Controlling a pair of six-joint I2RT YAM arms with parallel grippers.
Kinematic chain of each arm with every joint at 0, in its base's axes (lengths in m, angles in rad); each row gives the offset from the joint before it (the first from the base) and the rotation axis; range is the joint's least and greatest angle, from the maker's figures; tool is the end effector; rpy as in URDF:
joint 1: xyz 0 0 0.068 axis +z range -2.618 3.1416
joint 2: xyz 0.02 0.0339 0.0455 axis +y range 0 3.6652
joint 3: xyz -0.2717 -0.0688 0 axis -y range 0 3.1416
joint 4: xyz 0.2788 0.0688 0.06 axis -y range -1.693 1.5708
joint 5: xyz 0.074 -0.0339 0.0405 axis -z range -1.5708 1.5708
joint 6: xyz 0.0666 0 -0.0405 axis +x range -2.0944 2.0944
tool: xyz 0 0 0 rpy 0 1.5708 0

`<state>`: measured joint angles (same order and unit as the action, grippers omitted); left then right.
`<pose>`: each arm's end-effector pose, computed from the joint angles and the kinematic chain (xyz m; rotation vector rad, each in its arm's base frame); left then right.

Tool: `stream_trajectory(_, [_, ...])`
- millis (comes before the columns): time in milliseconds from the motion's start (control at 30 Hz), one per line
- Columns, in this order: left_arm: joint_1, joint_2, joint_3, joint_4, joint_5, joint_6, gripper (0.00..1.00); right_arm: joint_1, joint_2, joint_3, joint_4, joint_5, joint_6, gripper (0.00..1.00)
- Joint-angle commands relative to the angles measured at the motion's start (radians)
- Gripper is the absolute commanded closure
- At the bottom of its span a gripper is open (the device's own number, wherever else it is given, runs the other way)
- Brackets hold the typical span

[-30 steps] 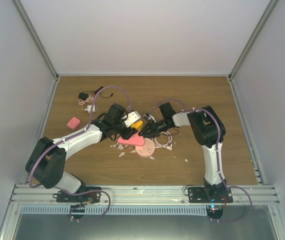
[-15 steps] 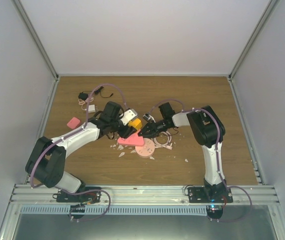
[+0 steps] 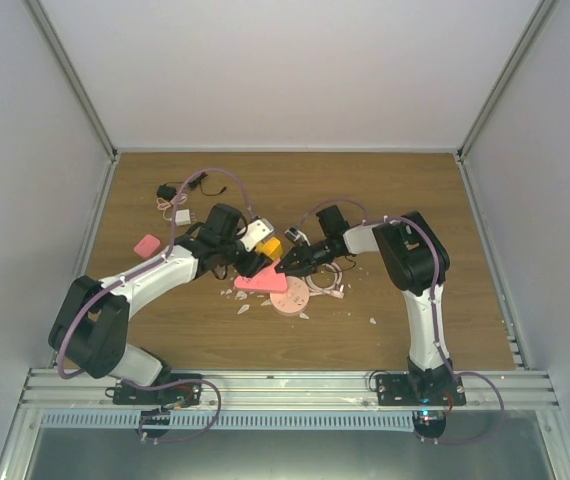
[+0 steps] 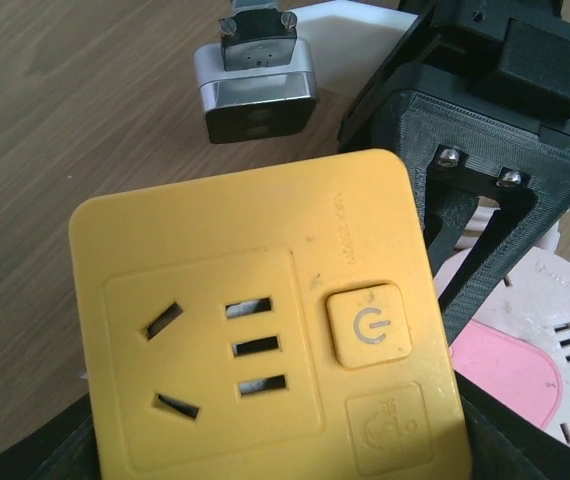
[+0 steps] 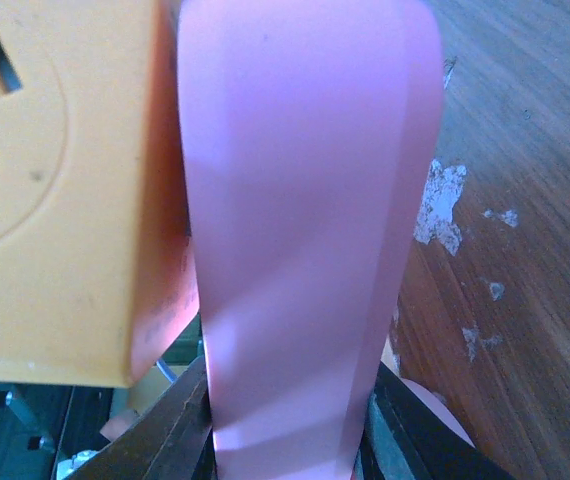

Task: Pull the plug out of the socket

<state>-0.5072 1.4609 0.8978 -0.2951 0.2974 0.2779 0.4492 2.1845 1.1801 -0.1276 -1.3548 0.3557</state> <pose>0.2947 -0.1861 0.1813 1.0539 2.1915 -0.4647 0.3449 0.2385 0.0526 0.5128 -2.2484 -1.8782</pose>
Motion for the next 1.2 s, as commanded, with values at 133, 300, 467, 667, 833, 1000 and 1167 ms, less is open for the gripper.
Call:
stream_trajectory(133, [-0.152,-0.042,0.007,0.074,-0.110,0.109,0.89,-0.006,0.075,-0.023,-0.012,0.203,-0.045,1.00])
stream_trajectory(300, [-0.159,-0.034,0.016,0.080,-0.209,0.127,0.89,-0.006,0.075,-0.023,-0.015,0.205,-0.047,0.99])
stream_trajectory(467, [-0.031,-0.013,0.078,0.022,0.005,0.034,0.89,-0.006,0.077,-0.023,-0.015,0.206,-0.046,1.00])
stream_trajectory(667, [0.024,0.024,0.127,-0.023,0.238,-0.021,0.90,-0.006,0.087,-0.022,-0.013,0.205,-0.043,1.00])
stream_trajectory(833, [-0.111,-0.030,0.053,0.041,0.000,0.061,0.90,-0.006,0.089,-0.020,-0.014,0.207,-0.041,0.99])
stream_trajectory(1000, [-0.233,-0.069,-0.004,0.101,-0.250,0.132,0.91,-0.006,0.090,-0.020,-0.012,0.208,-0.040,1.00])
stream_trajectory(1167, [-0.209,-0.061,0.007,0.091,-0.250,0.127,0.93,-0.006,0.095,-0.019,-0.011,0.209,-0.037,0.99])
